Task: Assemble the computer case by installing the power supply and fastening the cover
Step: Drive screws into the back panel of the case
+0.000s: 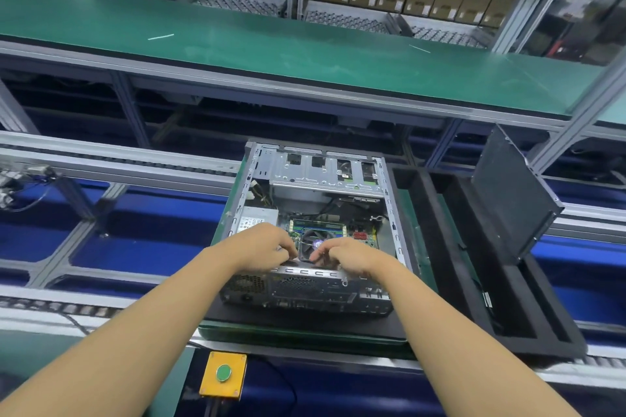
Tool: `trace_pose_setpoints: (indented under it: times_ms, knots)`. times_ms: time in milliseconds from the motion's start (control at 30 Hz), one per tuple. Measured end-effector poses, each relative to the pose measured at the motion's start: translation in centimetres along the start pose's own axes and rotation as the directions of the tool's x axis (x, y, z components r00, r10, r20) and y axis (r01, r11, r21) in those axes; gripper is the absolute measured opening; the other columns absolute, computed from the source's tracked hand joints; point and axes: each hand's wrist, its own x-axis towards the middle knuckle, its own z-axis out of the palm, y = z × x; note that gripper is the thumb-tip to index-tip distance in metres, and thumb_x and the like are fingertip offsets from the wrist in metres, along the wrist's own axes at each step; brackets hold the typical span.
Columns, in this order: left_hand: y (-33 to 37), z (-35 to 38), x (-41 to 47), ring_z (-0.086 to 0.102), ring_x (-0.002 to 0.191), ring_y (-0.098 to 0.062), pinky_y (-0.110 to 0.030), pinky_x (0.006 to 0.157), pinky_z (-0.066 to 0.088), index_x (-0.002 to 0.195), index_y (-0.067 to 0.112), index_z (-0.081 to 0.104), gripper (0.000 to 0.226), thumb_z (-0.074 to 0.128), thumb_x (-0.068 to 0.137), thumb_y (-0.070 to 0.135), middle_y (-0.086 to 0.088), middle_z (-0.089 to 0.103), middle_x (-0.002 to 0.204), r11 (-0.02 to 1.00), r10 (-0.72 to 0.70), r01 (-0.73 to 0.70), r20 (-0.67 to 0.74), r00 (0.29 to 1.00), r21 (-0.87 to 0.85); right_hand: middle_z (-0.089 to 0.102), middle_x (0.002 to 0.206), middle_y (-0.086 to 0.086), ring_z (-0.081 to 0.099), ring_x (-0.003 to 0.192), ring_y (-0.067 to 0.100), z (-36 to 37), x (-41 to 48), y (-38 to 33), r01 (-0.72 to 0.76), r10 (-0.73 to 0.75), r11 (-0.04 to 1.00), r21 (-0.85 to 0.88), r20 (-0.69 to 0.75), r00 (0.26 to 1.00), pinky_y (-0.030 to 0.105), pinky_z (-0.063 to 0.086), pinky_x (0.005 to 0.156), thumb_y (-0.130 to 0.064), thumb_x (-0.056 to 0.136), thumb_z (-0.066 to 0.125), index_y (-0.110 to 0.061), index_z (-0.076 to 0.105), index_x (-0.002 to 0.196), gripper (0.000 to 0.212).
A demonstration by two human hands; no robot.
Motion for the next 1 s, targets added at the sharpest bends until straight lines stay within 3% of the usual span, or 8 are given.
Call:
trace_pose_setpoints:
  times_ms: [100, 267, 400, 467, 600, 733, 900, 1000]
  knots:
    - [0.2, 0.3, -0.2, 0.054, 0.075, 0.015, -0.013, 0.075, 0.039, 0.106, 0.028, 0.076, 0.035, 0.046, 0.094, 0.016, 0.025, 0.066, 0.084, 1.000, 0.004, -0.003, -0.105, 0.994, 0.008, 0.073, 0.099, 0.011, 0.065, 0.065, -0.002, 0.1, 0.0, -0.2, -0.028, 0.032, 0.995, 0.100, -0.032, 0.999, 0.010, 0.045, 0.054, 0.009, 0.096, 0.031, -0.005, 0.070, 0.101, 0.042]
    - [0.2, 1.0, -0.4, 0.054, 0.087, -0.002, -0.032, 0.112, 0.025, 0.102, 0.034, 0.075, 0.037, 0.044, 0.093, 0.016, 0.027, 0.063, 0.075, 0.997, 0.030, -0.025, -0.073, 0.997, 0.076, 0.071, 0.092, -0.003, 0.063, 0.077, -0.001, 0.0, -0.5, 0.0, -0.047, 0.049, 0.998, 0.045, -0.053, 0.997, 0.010, 0.045, 0.062, 0.004, 0.098, 0.033, -0.011, 0.071, 0.097, 0.041]
    - [0.1, 1.1, -0.4, 0.061, 0.102, -0.009, -0.039, 0.113, 0.030, 0.100, 0.031, 0.076, 0.036, 0.045, 0.094, 0.014, 0.016, 0.072, 0.102, 0.999, 0.022, -0.018, -0.127, 0.992, 0.033, 0.074, 0.102, -0.001, 0.065, 0.091, 0.013, 0.1, -0.5, 0.0, -0.042, 0.042, 0.999, -0.003, -0.053, 0.998, 0.041, 0.051, 0.090, 0.004, 0.098, 0.032, -0.014, 0.071, 0.101, 0.043]
    - [0.2, 1.1, -0.6, 0.060, 0.101, -0.011, -0.039, 0.109, 0.032, 0.100, 0.031, 0.075, 0.034, 0.046, 0.095, 0.014, 0.015, 0.070, 0.099, 0.999, 0.027, -0.021, -0.135, 0.991, 0.044, 0.076, 0.109, 0.006, 0.068, 0.103, 0.022, 0.2, -0.3, 0.1, -0.038, 0.042, 0.997, 0.065, -0.069, 0.997, 0.040, 0.052, 0.100, -0.001, 0.100, 0.033, -0.012, 0.070, 0.103, 0.039]
    - [0.1, 0.9, -1.1, 0.053, 0.113, -0.016, -0.038, 0.101, 0.036, 0.107, 0.029, 0.072, 0.035, 0.045, 0.096, 0.010, 0.011, 0.064, 0.107, 1.000, 0.010, -0.012, -0.201, 0.980, -0.011, 0.074, 0.110, -0.004, 0.068, 0.105, 0.012, 0.4, -0.5, 0.0, -0.014, 0.021, 0.996, 0.085, -0.085, 0.996, 0.013, 0.049, 0.075, -0.010, 0.106, 0.035, -0.015, 0.069, 0.111, 0.035]
    - [-0.6, 0.1, -2.7, 0.047, 0.124, -0.004, -0.033, 0.109, 0.034, 0.115, 0.030, 0.067, 0.029, 0.048, 0.099, 0.015, 0.013, 0.061, 0.126, 0.982, -0.041, -0.022, -0.323, 0.946, -0.190, 0.067, 0.105, -0.018, 0.059, 0.085, -0.003, 0.9, -0.7, -1.6, 0.142, -0.161, 0.986, -0.091, -0.273, 0.948, 0.023, 0.042, 0.073, -0.019, 0.105, 0.043, -0.032, 0.068, 0.102, 0.029]
    - [-3.0, -0.8, -6.5, 0.058, 0.053, -0.005, -0.017, 0.051, 0.044, 0.099, 0.041, 0.064, 0.014, 0.052, 0.101, 0.034, 0.011, 0.070, 0.071, 0.895, -0.235, -0.001, -0.476, 0.848, -0.445, 0.071, 0.080, -0.004, 0.062, 0.067, 0.017, 4.6, -0.4, -7.2, 0.409, -0.447, 0.893, -0.185, -0.272, 0.852, 0.035, 0.052, 0.065, -0.024, 0.101, 0.052, -0.042, 0.064, 0.089, 0.024]
    - [-5.0, -0.4, -9.6, 0.056, 0.047, -0.011, -0.025, 0.048, 0.048, 0.090, 0.036, 0.065, 0.019, 0.050, 0.101, 0.037, 0.004, 0.064, 0.058, 0.892, -0.333, 0.084, -0.521, 0.786, -0.443, 0.068, 0.072, -0.005, 0.053, 0.058, 0.001, 8.6, 0.3, -10.7, 0.494, -0.530, 0.834, -0.245, -0.105, 0.842, 0.019, 0.043, 0.060, -0.026, 0.103, 0.051, -0.041, 0.065, 0.092, 0.024]
